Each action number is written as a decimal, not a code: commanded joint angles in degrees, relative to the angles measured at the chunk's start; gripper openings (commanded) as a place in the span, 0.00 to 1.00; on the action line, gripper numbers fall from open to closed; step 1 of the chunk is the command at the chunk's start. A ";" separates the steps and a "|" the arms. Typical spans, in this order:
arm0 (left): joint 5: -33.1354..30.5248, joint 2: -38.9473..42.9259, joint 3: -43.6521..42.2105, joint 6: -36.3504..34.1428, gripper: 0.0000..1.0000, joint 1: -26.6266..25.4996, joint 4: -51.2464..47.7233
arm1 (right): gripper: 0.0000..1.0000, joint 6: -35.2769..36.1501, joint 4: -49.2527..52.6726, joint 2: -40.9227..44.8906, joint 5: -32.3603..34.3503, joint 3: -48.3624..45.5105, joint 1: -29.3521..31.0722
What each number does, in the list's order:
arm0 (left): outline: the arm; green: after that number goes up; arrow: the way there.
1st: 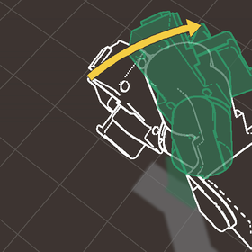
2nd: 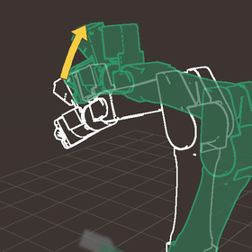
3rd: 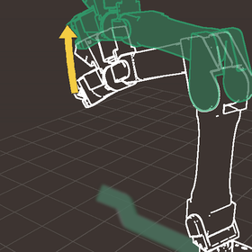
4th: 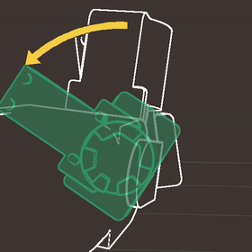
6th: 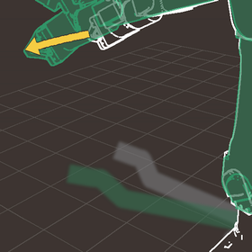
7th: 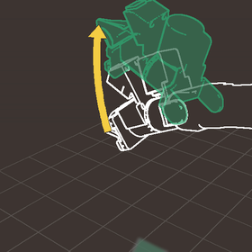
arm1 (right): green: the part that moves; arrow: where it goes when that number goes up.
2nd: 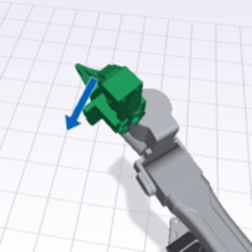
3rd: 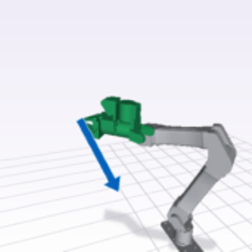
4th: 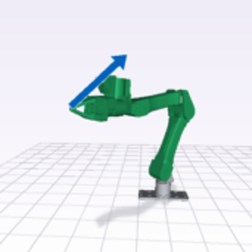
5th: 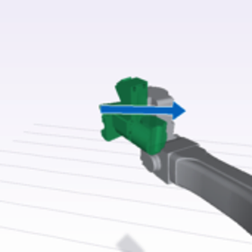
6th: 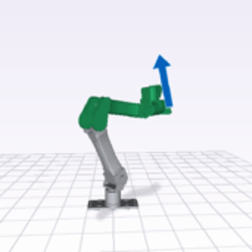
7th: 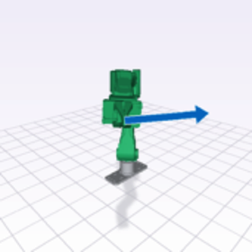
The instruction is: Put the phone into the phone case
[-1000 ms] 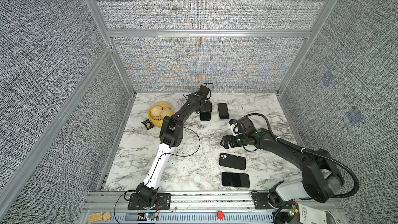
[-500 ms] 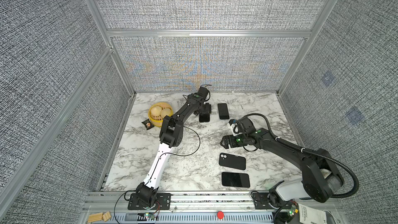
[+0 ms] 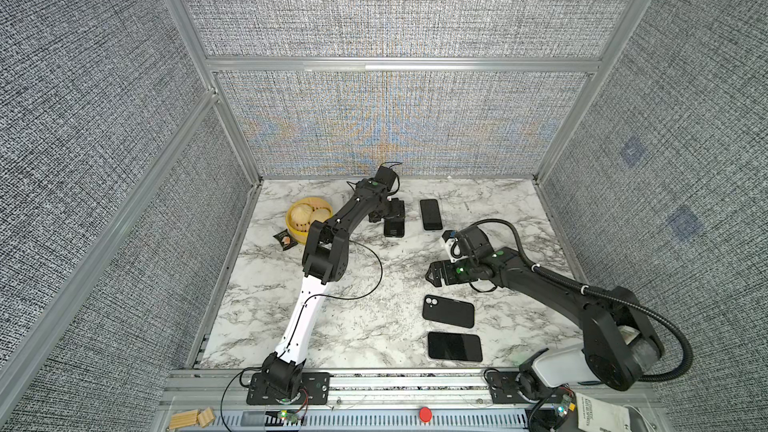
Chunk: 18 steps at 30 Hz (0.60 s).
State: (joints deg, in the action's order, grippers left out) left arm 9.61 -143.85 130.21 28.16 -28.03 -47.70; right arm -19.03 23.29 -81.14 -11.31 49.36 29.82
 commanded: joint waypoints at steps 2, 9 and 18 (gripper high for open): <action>3.72 12.26 -14.11 1.40 0.85 -0.83 6.49 | 0.99 -2.71 7.35 2.89 3.72 -1.59 -1.00; 6.66 29.72 -41.23 3.81 0.84 -4.82 15.34 | 0.98 -8.87 13.00 13.63 4.32 -9.62 -3.46; 12.98 38.56 -58.17 6.51 0.83 -10.48 21.68 | 0.83 -12.26 11.70 18.35 1.08 -17.11 -3.29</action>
State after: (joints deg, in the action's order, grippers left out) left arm 19.88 -105.95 73.73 33.30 -37.93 -29.54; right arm -29.52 35.46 -63.20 -8.32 33.43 26.33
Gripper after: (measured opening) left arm 0.830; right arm 0.839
